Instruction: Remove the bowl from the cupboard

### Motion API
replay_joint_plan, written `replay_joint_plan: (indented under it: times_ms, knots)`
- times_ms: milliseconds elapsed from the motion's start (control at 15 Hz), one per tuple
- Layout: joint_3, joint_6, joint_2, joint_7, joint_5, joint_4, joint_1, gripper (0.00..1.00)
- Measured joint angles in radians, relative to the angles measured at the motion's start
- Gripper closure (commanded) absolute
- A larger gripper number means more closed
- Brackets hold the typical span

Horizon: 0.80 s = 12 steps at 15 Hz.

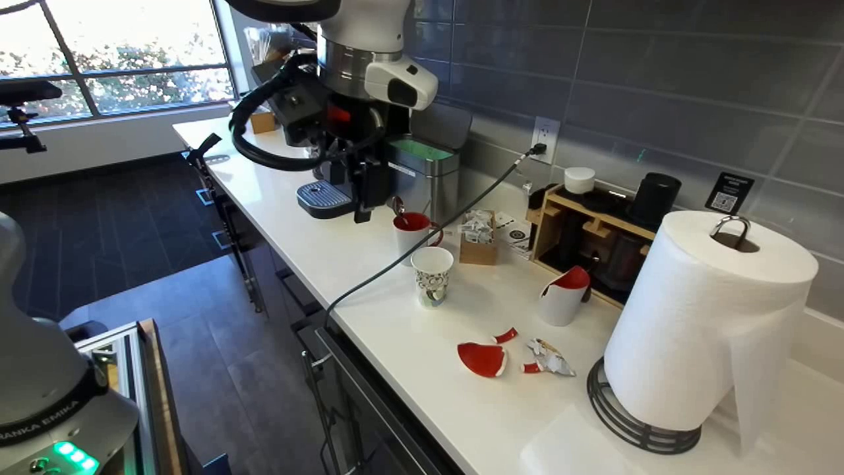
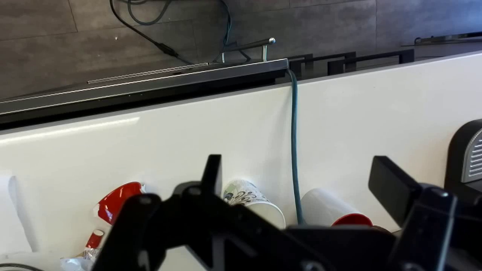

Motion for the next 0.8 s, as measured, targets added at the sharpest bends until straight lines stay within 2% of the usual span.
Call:
replay_joint_plan:
  times_ms: [267, 533, 800]
  knots:
    - [0.004, 0.0, 0.0, 0.0, 0.0, 0.0, -0.004, 0.0]
    - [0.027, 0.044, -0.034, -0.061, 0.119, 0.019, -0.011, 0.0]
    - [0.034, 0.043, -0.146, -0.145, 0.184, 0.078, -0.01, 0.0]
